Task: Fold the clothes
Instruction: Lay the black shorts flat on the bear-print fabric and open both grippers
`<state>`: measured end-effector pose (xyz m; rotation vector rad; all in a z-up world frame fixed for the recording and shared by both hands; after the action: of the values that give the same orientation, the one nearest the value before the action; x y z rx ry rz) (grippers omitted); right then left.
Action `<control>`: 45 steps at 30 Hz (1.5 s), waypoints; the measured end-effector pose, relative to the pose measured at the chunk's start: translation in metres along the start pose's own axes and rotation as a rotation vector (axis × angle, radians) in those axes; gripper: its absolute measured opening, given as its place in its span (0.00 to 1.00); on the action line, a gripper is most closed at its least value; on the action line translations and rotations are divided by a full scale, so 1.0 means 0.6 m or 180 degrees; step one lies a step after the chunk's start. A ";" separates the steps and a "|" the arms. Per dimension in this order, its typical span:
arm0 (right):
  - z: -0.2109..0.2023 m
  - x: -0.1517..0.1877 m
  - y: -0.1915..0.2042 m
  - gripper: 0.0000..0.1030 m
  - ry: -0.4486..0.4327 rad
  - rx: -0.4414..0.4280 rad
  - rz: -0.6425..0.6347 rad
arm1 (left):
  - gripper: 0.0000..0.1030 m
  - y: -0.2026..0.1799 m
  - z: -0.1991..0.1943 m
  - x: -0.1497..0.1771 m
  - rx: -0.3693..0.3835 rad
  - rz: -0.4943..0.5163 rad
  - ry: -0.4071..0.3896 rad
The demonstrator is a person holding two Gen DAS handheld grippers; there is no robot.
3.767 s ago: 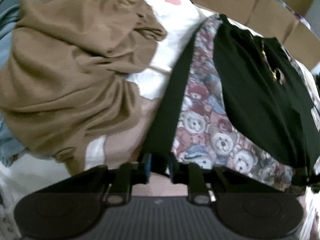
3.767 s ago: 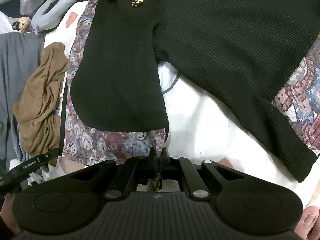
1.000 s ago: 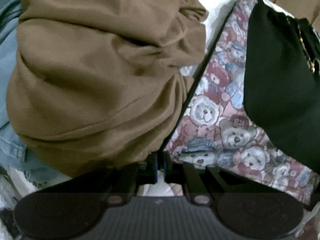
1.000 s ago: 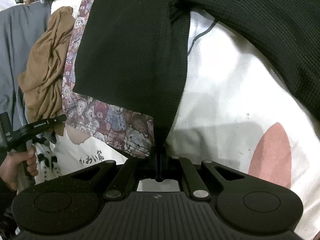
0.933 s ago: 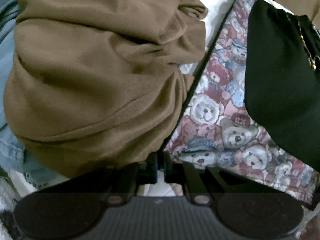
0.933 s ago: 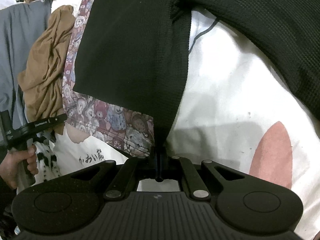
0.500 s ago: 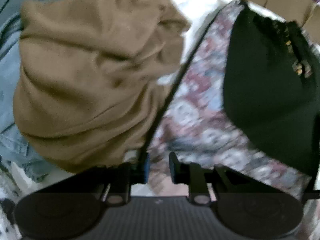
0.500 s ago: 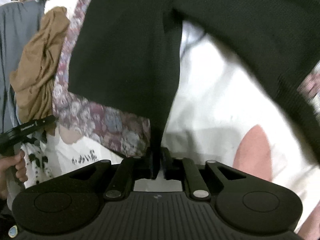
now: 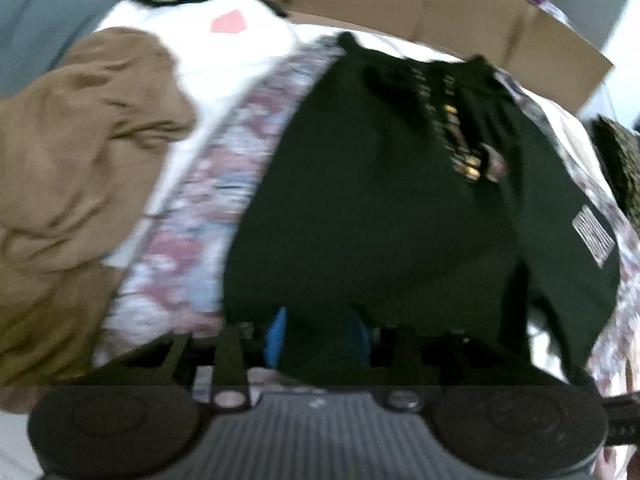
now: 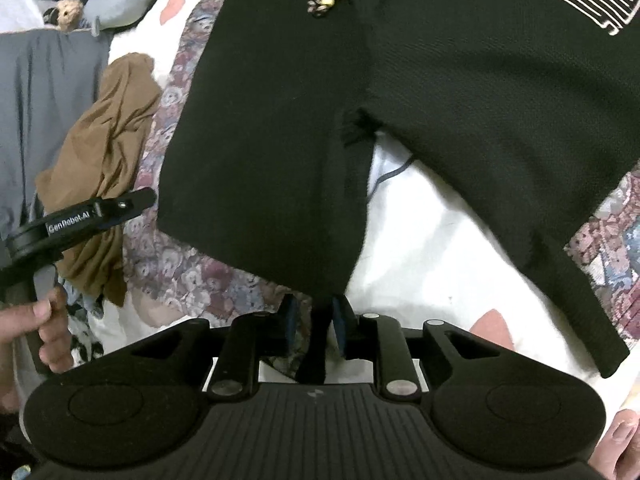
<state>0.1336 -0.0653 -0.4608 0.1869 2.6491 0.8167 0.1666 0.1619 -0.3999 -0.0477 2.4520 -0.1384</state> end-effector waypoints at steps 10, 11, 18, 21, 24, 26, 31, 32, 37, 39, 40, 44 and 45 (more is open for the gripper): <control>-0.014 -0.007 -0.020 0.26 -0.0068 0.0159 0.0087 | 0.43 -0.019 0.027 0.090 -0.0079 -0.0108 0.0361; -0.018 -0.009 -0.020 0.26 -0.0080 0.0178 0.0089 | 0.43 -0.014 0.023 0.098 -0.0118 -0.0130 0.0398; -0.059 -0.040 -0.014 0.27 -0.0185 0.0303 0.0047 | 0.43 0.020 -0.020 0.135 -0.0365 -0.0303 0.0624; -0.080 -0.056 -0.004 0.27 -0.0240 0.0313 -0.0006 | 0.43 0.028 -0.050 0.130 -0.0412 -0.0313 0.0640; -0.102 -0.071 0.007 0.35 -0.0258 0.0363 -0.0104 | 0.44 0.034 -0.084 0.116 -0.0426 -0.0347 0.0613; -0.120 -0.080 0.014 0.38 -0.0267 0.0394 -0.0182 | 0.48 0.035 -0.103 0.096 -0.0433 -0.0377 0.0569; -0.175 -0.109 0.027 0.39 -0.0372 0.0504 -0.0483 | 0.56 0.036 -0.151 0.049 -0.0472 -0.0453 0.0402; -0.187 -0.116 0.027 0.39 -0.0391 0.0506 -0.0502 | 0.56 0.034 -0.162 0.042 -0.0478 -0.0458 0.0370; -0.247 -0.145 0.031 0.39 -0.0495 0.0554 -0.0712 | 0.57 0.031 -0.217 0.014 -0.0522 -0.0504 0.0259; -0.274 -0.158 0.038 0.39 -0.0532 0.0557 -0.0746 | 0.61 0.033 -0.238 0.013 -0.0529 -0.0524 0.0228; -0.287 -0.164 0.042 0.39 -0.0549 0.0548 -0.0748 | 0.64 0.033 -0.247 0.014 -0.0535 -0.0519 0.0218; -0.352 -0.202 0.056 0.40 -0.0645 0.0484 -0.0732 | 0.65 0.028 -0.287 0.014 -0.0561 -0.0492 0.0210; -0.365 -0.210 0.058 0.41 -0.0650 0.0494 -0.0744 | 0.65 0.028 -0.294 0.012 -0.0569 -0.0512 0.0210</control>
<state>0.1682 -0.1787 -0.2351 -0.0017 2.4807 0.4897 0.0492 0.1936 -0.2706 -0.3239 2.5189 0.0094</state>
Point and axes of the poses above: each gripper's, at about its wrist camera, not at the fingertips, and z roughly the way its jaws point, y to its left, x to its underside, the point moved 4 cm from there along z, roughly the way its jaws point, and after that the axes turned 13 degrees about -y, right-handed, at the moved point
